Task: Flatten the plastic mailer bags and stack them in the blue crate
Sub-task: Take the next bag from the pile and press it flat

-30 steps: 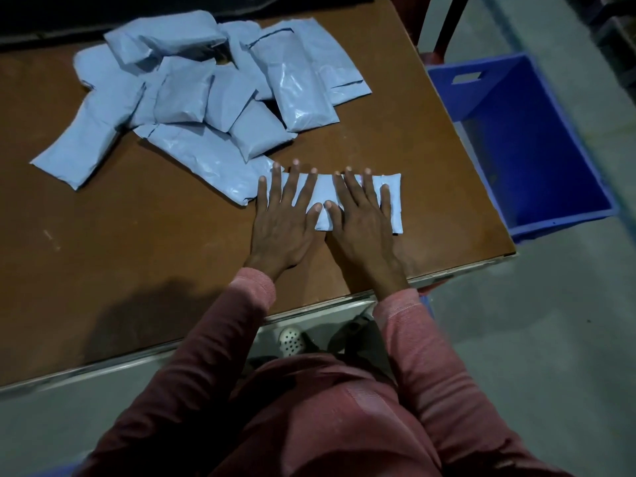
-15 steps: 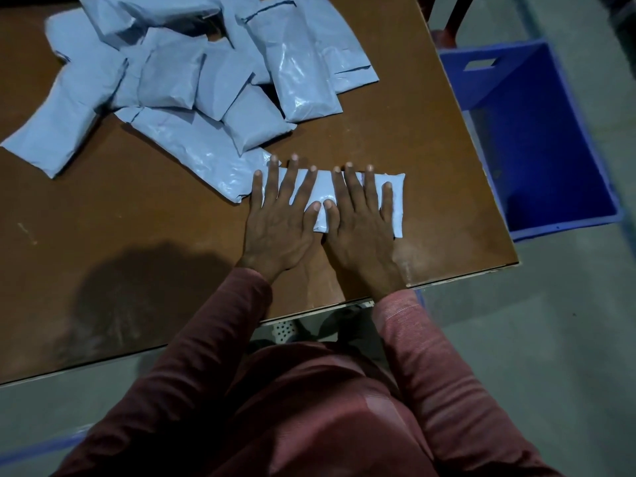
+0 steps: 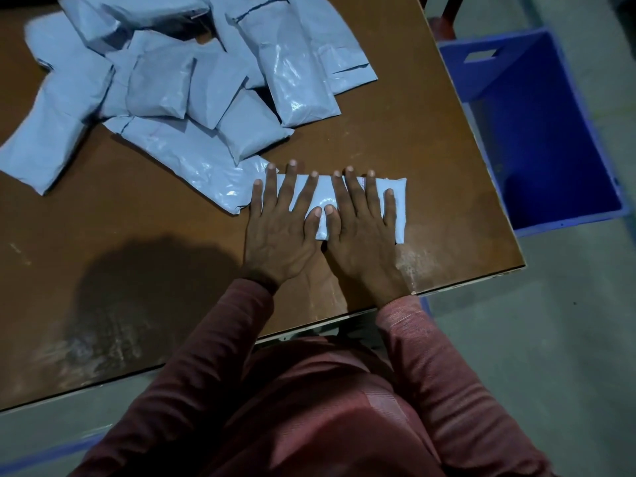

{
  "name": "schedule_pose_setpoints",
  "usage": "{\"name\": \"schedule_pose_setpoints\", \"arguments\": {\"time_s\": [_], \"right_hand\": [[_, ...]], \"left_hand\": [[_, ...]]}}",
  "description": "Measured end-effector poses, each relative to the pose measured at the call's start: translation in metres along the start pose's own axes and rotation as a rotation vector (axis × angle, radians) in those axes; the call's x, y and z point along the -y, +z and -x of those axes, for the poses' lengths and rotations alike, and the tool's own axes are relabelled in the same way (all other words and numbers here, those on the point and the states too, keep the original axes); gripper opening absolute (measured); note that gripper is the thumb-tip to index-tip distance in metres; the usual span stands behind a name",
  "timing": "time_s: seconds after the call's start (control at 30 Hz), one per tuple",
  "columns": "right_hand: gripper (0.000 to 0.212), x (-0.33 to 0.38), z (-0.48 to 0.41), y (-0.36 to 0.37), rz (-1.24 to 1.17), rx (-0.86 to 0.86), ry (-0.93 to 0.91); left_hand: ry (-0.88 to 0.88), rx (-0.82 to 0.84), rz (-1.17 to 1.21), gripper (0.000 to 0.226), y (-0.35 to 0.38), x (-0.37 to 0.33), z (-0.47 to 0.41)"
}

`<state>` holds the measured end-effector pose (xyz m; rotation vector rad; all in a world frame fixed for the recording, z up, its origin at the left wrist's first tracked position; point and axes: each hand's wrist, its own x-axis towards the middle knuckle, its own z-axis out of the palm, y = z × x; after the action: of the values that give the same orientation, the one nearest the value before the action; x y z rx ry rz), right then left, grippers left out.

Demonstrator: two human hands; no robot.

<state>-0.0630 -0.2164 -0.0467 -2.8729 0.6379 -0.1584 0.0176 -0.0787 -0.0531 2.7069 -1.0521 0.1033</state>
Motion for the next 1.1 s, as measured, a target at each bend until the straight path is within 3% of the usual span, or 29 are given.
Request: {"name": "schedule_pose_setpoints", "arguments": {"time_s": [0.57,0.7,0.83,1.1], "right_hand": [[0.059,0.002,-0.003,-0.012,-0.004,0.130,-0.013],[0.059,-0.003,-0.008,-0.023,0.101,-0.034,-0.019],[0.061,-0.012,-0.012,-0.012,0.000,0.000,0.006],[0.058,-0.019,-0.012,0.000,0.022,-0.043,-0.012]], "left_hand": [[0.023,0.045,0.011,0.062,-0.007,0.005,-0.001],[0.037,-0.025,-0.022,0.061,-0.018,-0.002,-0.004],[0.047,-0.021,0.026,0.058,-0.009,-0.002,-0.012],[0.044,-0.010,-0.008,0.059,0.006,0.002,-0.013]]}}
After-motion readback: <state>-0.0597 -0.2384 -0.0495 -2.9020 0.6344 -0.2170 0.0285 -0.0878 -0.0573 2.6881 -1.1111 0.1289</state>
